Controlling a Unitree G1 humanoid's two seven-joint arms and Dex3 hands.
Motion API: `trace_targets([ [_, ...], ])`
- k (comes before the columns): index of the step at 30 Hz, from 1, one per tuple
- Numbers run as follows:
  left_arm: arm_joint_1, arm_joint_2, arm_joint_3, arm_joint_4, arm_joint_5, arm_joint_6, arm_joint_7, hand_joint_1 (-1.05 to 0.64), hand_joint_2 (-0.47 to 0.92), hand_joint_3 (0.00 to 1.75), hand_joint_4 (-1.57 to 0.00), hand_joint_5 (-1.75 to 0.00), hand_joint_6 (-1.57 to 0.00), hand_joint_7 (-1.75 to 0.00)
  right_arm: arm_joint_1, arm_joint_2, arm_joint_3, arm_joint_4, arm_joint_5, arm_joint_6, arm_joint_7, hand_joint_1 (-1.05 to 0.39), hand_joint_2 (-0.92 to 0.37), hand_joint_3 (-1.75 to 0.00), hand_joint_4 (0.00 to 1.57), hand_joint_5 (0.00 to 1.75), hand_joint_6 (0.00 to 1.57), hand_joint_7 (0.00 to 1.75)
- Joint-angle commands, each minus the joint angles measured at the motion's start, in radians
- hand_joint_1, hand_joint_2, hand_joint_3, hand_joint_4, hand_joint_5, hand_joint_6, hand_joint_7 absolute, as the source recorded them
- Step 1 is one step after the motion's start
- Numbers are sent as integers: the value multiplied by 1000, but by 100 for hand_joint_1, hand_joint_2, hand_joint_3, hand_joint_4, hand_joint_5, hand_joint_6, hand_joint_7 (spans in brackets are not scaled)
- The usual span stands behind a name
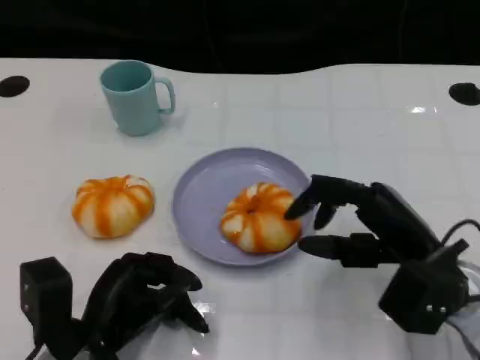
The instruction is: Grasp the bread from the table and place it into the plate.
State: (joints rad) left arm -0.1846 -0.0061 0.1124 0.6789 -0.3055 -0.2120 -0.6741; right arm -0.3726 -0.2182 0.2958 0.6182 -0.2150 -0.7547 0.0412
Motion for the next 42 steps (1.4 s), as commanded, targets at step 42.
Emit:
trace_targets([
  [42,26,9,-10,0,2,10,2,-105,78,0,-150,-58,-157,-21,508,108,-204,-516,407,464,343,-56,-92,-23,70,175,55,172],
])
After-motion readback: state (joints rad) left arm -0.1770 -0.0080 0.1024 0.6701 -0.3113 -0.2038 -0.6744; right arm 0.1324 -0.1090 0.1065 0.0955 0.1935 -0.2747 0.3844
